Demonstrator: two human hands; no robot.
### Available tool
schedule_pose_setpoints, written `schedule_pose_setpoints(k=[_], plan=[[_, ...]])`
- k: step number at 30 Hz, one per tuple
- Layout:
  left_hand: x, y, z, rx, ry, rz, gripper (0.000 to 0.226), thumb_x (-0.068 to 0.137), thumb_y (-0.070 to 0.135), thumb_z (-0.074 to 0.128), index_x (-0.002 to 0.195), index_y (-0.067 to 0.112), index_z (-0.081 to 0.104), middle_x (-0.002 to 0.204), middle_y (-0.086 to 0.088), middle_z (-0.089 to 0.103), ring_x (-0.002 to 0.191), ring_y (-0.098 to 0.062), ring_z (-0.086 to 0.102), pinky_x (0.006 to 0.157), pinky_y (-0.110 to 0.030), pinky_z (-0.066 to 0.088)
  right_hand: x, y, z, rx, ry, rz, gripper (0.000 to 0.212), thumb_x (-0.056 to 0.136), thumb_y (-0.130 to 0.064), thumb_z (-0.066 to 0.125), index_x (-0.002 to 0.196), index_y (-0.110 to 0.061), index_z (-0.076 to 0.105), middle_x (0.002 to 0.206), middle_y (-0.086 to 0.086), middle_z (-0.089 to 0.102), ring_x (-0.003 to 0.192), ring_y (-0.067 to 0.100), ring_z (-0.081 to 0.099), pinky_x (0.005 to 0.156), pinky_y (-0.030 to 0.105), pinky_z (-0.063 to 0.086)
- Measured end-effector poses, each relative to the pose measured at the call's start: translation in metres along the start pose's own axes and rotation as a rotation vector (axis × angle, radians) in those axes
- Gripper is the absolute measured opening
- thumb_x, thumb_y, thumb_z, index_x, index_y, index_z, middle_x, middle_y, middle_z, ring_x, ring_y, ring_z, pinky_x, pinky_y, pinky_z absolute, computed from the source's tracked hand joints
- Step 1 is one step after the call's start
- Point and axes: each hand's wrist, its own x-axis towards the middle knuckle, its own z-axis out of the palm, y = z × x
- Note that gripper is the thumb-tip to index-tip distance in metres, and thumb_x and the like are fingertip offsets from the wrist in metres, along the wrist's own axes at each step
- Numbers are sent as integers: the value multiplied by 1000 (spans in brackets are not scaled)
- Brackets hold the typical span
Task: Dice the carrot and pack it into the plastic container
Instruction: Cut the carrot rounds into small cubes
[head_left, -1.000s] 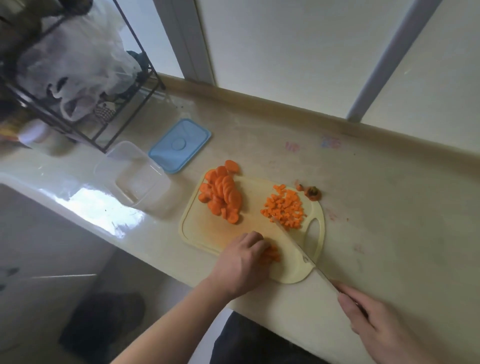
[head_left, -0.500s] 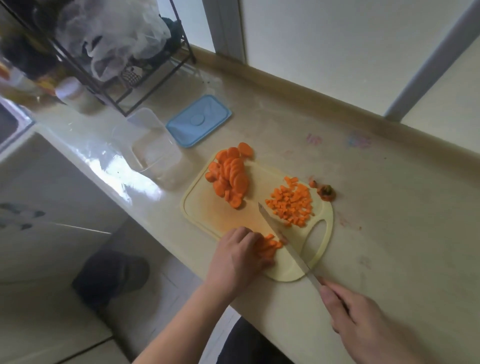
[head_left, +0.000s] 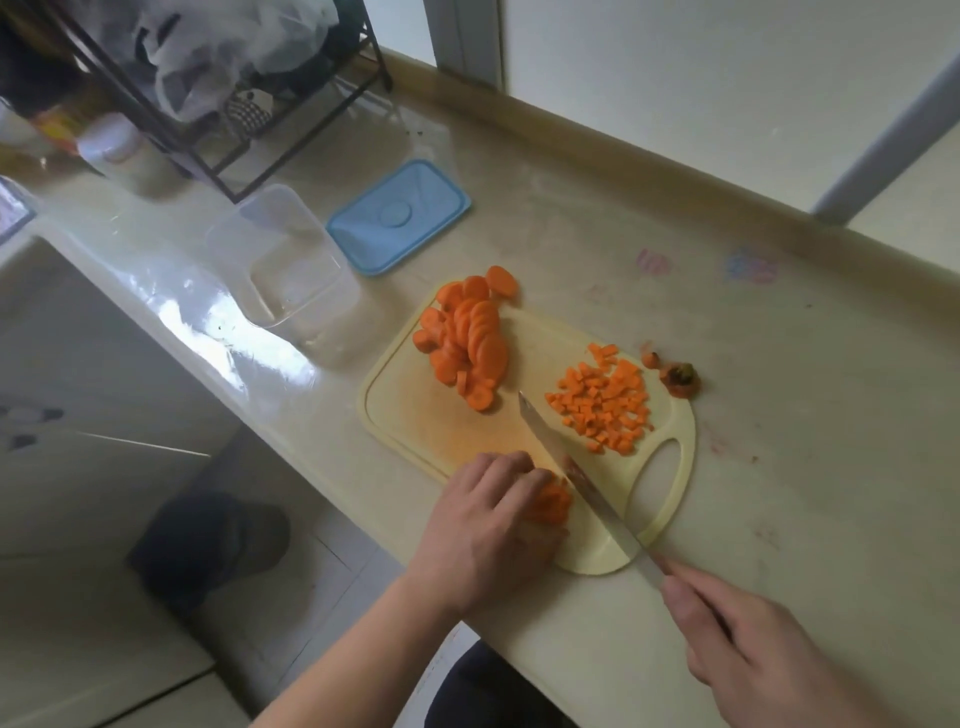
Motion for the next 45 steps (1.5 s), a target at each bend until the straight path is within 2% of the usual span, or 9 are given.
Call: schedule_pose_setpoints(k=[3,9,14,17,21,27,31,38,45], plan=[[1,-8,1,-85,-57,152,23,95,22,74,110,4,72,114,-15,68,103,-32,63,86,-42,54,1,-3,2,15,-15,12,33,76,-56,39,105,-56,56,47,-17,56,50,-1,54,52,10,38],[-5,-4,8,-127,-15,122,19,93,12,77,109,2,76,111,-13,70,102,-31,65,89,-39,54,5,-9,-1,-15,-46,6,44,76,-54,40,112,-46,62,46,-22,54,50,-4,54,52,7,35],[-2,16,16,-88,73,-15,14,94,14,76,101,2,76,106,-11,69,98,-29,64,89,-35,53,8,-11,-3,-48,28,-16,47,77,-67,26,110,-56,57,48,-18,56,53,2,57,53,9,40],[2,20,16,-99,81,-55,13,95,15,74,99,2,74,104,-11,68,94,-29,62,87,-36,52,11,-11,-2,-44,4,3,29,83,-59,38,107,-60,53,49,-27,55,57,-5,58,55,8,39],[1,17,16,-97,52,-52,16,96,17,74,102,2,74,107,-12,66,94,-29,61,85,-38,52,13,-13,-8,-34,-65,5,46,76,-55,40,116,-47,60,47,-25,54,52,-6,54,52,7,35],[-8,13,9,-115,109,-54,18,95,14,72,108,2,72,107,-15,66,92,-32,62,83,-37,53,14,-10,-15,-23,-70,16,48,76,-56,39,118,-46,61,45,-23,50,50,-6,52,52,6,34],[-12,8,10,-146,137,-77,7,95,10,70,100,4,72,98,-9,65,84,-27,62,75,-37,52,15,-9,-16,-9,-68,34,29,84,-48,45,110,-56,56,46,-27,53,53,-8,55,52,6,35],[0,11,17,-141,122,-112,18,102,15,62,100,3,75,97,-9,67,83,-24,61,69,-36,52,13,-7,-15,-50,-101,0,51,74,-59,35,117,-48,61,51,-20,58,56,-1,58,53,8,38],[2,14,9,-103,71,34,18,91,12,70,103,0,73,105,-16,65,95,-35,62,86,-40,52,9,-10,-20,-13,-75,-23,49,74,-58,38,117,-49,61,45,-17,53,48,1,54,50,8,35]])
